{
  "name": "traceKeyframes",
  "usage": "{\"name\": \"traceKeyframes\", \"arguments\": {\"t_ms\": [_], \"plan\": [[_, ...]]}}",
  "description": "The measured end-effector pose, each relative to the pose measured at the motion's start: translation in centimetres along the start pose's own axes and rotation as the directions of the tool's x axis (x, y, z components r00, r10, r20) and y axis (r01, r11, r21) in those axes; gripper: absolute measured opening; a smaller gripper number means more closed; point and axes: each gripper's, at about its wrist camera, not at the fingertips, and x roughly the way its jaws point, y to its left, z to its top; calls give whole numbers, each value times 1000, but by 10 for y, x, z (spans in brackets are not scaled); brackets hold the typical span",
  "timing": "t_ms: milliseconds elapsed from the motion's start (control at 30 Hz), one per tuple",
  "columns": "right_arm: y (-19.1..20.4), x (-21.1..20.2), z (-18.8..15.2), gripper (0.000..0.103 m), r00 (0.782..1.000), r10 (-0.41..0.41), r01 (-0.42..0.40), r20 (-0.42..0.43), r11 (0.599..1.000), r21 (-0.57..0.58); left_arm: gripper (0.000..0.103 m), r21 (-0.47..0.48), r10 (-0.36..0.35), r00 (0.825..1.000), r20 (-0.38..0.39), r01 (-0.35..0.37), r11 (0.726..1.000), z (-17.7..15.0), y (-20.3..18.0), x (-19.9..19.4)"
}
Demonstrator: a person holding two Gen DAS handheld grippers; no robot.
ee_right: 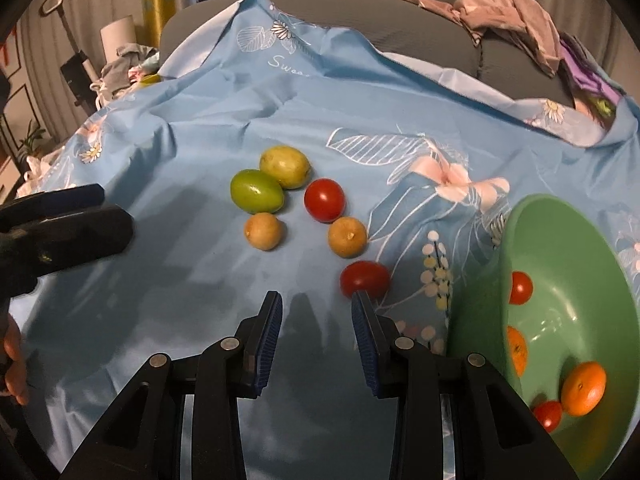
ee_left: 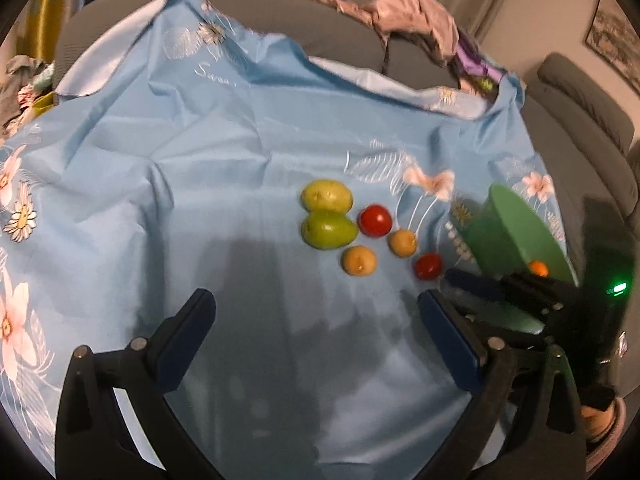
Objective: Organize fruits
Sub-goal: 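Withdraw the right gripper from the bowl back over the remaining fruit, then grasp the small orange kumquat with the right gripper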
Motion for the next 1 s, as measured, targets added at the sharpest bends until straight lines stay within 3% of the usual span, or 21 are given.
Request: {"name": "traceKeyframes", "arguments": {"t_ms": [233,700,800,867,1000], "plan": [[-15,-1,4,36,1000,-27,27,11,1000,-6,92,37,20,997,-80,-17,999,12,-13,36],[-25,0,2,36,998,52,-52,24,999,4,90,54,102,977,-187,-94,994,29,-32,83],[-25,-2,1,36,998,54,-55,28,998,7,81,53,116,975,-187,-108,993,32,-31,85],[-26,-3,2,36,998,57,-57,33,998,10,68,57,137,974,-180,-129,990,34,-31,87],[-27,-5,2,36,998,58,-58,36,998,11,58,90,156,972,-174,-141,986,33,-31,85]]}}
